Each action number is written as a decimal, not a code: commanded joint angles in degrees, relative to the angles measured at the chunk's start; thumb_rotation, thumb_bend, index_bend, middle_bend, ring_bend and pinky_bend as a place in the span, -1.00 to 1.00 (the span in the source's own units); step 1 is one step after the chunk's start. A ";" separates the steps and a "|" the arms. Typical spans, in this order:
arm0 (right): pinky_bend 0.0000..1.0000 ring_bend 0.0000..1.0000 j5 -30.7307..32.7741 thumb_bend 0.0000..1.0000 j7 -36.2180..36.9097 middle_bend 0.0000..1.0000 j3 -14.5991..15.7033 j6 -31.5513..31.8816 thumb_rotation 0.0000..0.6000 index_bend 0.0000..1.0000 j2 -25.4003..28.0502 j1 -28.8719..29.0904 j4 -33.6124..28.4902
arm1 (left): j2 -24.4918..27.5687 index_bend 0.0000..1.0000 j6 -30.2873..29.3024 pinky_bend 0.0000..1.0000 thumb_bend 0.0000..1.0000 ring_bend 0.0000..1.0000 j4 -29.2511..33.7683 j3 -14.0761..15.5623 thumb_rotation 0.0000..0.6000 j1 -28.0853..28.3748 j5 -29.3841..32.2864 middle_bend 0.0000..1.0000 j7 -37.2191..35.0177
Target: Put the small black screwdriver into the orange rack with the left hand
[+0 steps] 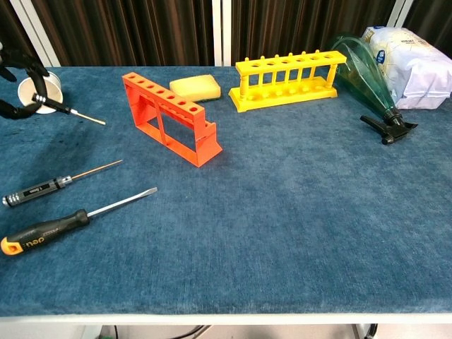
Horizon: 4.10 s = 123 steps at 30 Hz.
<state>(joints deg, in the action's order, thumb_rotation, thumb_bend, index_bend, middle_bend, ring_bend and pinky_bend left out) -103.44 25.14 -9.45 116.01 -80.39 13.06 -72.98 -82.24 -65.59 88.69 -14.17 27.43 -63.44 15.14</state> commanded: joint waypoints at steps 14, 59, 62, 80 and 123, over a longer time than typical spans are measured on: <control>-1.00 -1.00 -0.02 -0.14 0.21 -0.98 -0.22 1.00 1.00 -1.00 0.46 -0.38 -0.47 | 13.63 0.19 0.02 -0.52 -0.21 -0.87 20.71 -7.13 1.00 7.46 8.15 -0.56 15.43; -1.00 -1.00 1.68 -0.11 3.55 -0.98 -0.58 0.69 1.00 -1.00 -0.15 -0.35 1.97 | 11.57 0.21 -2.20 -0.51 -0.21 -0.86 23.43 -2.60 1.00 30.91 36.55 -0.52 32.47; -1.00 -1.00 1.78 -0.11 3.56 -0.98 -0.61 0.56 1.00 -1.00 -0.11 -0.31 1.95 | 11.59 0.21 -2.18 -0.51 -0.21 -0.86 23.22 -2.22 1.00 31.10 36.46 -0.52 32.07; -1.00 -1.00 2.32 -0.09 3.90 -0.97 -0.57 -0.44 1.00 -1.00 -0.74 0.10 2.95 | 10.27 0.22 -1.70 -0.51 -0.21 -0.86 20.94 -0.07 1.00 32.90 36.51 -0.52 31.44; -1.00 -1.00 4.78 -0.03 7.70 -0.97 -0.85 -1.42 1.00 -1.00 -1.59 -0.09 6.53 | 3.05 0.09 -1.95 -0.51 -0.21 -0.86 14.38 3.21 1.00 39.64 42.06 -0.53 42.63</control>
<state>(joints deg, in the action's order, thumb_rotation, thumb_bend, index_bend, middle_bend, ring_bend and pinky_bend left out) -98.65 32.85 -10.31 114.59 -81.98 12.97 -66.44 -79.21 -67.59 103.08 -11.01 67.04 -21.42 57.74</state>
